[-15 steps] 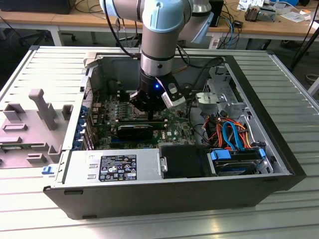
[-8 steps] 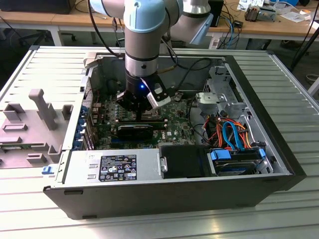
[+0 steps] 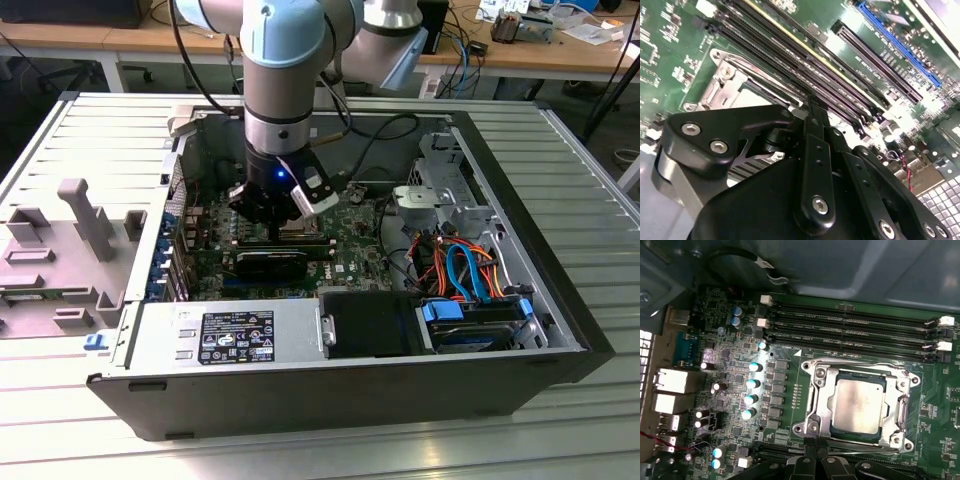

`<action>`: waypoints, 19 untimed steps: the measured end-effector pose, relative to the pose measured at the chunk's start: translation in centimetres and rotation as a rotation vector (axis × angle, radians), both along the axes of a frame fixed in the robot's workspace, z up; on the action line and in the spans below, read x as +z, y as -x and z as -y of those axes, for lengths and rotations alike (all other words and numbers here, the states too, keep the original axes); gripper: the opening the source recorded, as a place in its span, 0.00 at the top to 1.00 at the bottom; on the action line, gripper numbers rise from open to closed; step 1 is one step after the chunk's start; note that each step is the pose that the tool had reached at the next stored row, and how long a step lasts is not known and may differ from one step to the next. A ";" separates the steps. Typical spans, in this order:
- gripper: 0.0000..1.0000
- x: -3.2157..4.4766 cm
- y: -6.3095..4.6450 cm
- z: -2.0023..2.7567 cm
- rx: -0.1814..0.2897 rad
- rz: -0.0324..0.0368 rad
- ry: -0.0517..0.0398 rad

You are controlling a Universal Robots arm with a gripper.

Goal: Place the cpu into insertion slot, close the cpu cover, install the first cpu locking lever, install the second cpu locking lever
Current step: 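Install the second cpu locking lever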

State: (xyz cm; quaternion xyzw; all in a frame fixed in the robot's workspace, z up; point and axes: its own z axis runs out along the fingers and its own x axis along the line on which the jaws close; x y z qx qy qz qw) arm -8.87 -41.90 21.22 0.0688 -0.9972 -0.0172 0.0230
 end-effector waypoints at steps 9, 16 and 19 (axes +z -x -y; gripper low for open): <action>0.89 0.12 1.0 0.49 0.008 0.0034 -0.0195; 0.89 0.57 1.0 0.93 0.008 0.0037 -0.0681; 0.89 0.57 1.0 1.09 0.008 0.0037 -0.0693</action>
